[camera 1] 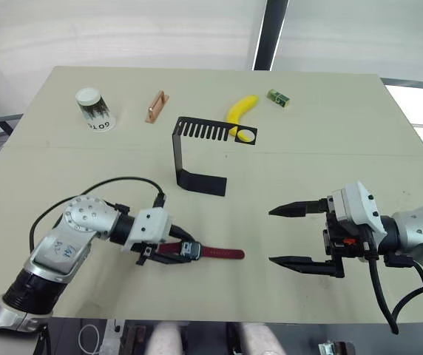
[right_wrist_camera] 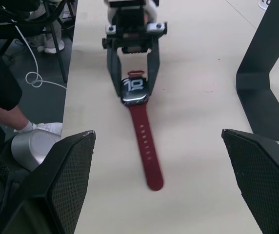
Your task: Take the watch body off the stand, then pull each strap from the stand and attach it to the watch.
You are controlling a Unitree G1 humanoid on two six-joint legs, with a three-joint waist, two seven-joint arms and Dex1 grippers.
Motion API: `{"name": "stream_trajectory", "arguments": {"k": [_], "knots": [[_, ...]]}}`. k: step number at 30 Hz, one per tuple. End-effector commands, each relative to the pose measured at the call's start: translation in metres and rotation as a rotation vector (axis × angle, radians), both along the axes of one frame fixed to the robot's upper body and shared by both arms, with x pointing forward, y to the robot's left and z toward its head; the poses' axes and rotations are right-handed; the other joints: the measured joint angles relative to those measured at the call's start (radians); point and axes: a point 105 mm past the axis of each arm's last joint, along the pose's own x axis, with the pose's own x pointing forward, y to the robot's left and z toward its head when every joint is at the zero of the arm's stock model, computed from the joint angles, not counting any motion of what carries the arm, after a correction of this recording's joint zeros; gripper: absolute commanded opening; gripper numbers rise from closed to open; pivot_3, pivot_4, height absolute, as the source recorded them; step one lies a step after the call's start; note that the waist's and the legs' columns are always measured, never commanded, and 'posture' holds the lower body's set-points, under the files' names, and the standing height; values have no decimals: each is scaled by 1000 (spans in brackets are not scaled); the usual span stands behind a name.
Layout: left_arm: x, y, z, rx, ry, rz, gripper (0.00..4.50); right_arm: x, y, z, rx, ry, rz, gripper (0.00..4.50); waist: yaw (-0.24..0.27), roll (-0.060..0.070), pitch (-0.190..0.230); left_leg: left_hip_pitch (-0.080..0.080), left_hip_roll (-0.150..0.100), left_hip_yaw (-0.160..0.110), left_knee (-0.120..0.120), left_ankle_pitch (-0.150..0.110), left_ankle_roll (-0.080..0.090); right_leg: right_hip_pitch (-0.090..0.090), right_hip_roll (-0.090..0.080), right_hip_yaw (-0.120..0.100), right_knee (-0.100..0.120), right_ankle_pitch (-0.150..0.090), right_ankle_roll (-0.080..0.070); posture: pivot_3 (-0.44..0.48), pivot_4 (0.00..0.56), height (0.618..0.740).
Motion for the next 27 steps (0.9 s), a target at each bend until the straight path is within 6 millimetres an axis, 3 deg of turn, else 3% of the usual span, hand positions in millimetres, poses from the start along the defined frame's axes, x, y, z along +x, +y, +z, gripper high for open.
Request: {"name": "stream_trajectory", "arguments": {"k": [1, 12, 17, 18, 19, 23, 27], "knots": [[4, -4, -6, 42, -36, 19, 1635, -4, 2, 1, -16, -19, 22, 4392, 2, 0, 0, 0, 0, 0, 0, 0, 0, 0, 0, 0, 0, 0, 0, 0, 150, 740], [8, -12, -12, 47, -28, 39, 1635, -6, -2, -11, -71, -15, 24, 4392, 1, 0, 0, 0, 0, 0, 0, 0, 0, 0, 0, 0, 0, 0, 0, 0, 150, 740], [4, 5, 5, 4, 30, 114, 4086, -6, -8, -12, -97, -22, 17, 4500, -1, 0, 0, 0, 0, 0, 0, 0, 0, 0, 0, 0, 1, 0, 0, 0, 150, 740], [1, 9, 9, -4, 40, 130, 4469, -7, -11, -12, -101, -18, 15, 4500, -3, 0, 0, 0, 0, 0, 0, 0, 0, 0, 0, 0, 1, 0, 0, 0, 150, 740], [-2, 12, 11, -9, 46, 139, 4469, -7, -13, -12, -104, -17, 14, 4500, -3, 0, 0, 0, 0, 0, 0, 0, 0, 0, 0, 0, 0, 0, 0, 0, 150, 740], [-37, 60, 40, -23, 185, 255, 4469, -4, -42, -8, -136, 15, -45, 4500, -8, -1, 0, 0, 0, 0, -3, 0, 0, 0, 0, 0, 0, 0, 0, 0, 150, 740], [-56, 129, 60, 59, 192, 510, 4469, 5, -81, -6, -168, 23, -148, 4500, -6, -1, 1, 4, 0, 0, -4, 0, 1, 3, -1, 0, -3, -1, -1, 0, 150, 740]]}}
